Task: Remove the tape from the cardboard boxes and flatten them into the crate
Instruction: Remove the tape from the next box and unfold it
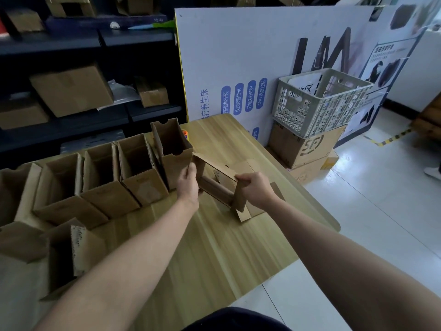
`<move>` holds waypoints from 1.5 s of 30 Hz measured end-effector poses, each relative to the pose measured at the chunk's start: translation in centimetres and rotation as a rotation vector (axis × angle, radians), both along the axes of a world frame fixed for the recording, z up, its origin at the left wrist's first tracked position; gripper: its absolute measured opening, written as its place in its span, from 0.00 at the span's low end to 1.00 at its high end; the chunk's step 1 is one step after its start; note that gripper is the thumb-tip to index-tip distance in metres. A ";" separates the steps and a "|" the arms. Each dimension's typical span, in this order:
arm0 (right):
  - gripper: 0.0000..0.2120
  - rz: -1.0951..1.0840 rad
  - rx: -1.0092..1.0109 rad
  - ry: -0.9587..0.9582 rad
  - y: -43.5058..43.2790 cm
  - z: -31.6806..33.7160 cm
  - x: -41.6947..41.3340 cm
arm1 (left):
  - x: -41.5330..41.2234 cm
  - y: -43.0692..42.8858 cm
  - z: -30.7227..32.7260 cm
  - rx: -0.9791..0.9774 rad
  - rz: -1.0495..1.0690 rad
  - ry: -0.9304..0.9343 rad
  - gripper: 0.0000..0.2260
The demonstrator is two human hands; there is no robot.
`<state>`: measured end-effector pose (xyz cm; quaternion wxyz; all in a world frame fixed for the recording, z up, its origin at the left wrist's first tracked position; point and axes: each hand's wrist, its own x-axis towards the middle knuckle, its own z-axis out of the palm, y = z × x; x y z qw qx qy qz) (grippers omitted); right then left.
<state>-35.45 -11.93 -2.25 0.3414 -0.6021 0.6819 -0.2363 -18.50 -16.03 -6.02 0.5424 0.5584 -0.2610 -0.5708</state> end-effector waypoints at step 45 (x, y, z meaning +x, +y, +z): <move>0.12 -0.486 0.306 -0.256 -2.5 -3.3 -8.0 | -4.9 -0.6 -3.4 0.307 -0.170 -0.223 0.17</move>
